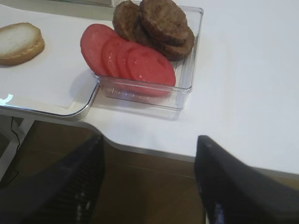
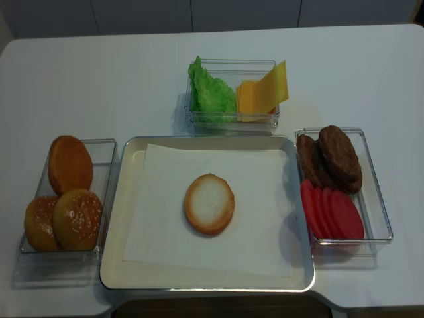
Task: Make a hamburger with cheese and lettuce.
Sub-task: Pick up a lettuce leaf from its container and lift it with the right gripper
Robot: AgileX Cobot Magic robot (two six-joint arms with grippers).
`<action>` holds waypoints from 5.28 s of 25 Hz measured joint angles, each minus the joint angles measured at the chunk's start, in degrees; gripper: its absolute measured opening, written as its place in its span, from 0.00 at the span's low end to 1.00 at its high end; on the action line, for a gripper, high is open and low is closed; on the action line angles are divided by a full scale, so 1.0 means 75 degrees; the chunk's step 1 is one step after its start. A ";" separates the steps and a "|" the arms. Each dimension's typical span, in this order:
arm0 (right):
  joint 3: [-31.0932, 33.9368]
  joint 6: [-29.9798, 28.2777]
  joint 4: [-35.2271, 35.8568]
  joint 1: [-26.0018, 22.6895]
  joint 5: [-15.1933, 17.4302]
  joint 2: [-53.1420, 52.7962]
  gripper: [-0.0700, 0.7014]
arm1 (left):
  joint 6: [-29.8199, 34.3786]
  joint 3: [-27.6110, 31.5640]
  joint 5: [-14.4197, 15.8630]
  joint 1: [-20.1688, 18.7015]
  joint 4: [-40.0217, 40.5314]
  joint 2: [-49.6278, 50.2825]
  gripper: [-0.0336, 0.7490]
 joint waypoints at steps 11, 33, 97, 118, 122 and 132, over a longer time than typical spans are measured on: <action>0.0000 -0.0029 0.0379 0.0000 0.0000 0.0000 0.71 | 0.0000 0.0000 0.0000 0.0000 0.0000 0.0000 0.46; -0.0052 -0.0456 0.1600 0.0000 -0.0525 0.0966 0.71 | 0.0000 0.0000 0.0000 0.0000 0.0000 0.0000 0.46; -1.3741 0.2985 0.0344 0.2832 0.0825 1.6229 0.71 | 0.0000 0.0000 0.0000 0.0000 0.0000 0.0000 0.46; -1.4024 0.2639 0.0835 0.2832 -0.0598 1.7239 0.71 | 0.0000 0.0000 0.0000 0.0005 0.0000 0.0000 0.46; -1.4024 0.2607 0.0911 0.2832 -0.0882 1.7386 0.71 | 0.0000 0.0000 0.0000 0.0005 0.0000 0.0000 0.46; -1.4024 0.2607 0.0958 0.2832 -0.1001 1.7739 0.71 | 0.0000 0.0000 0.0000 0.0005 0.0000 0.0000 0.46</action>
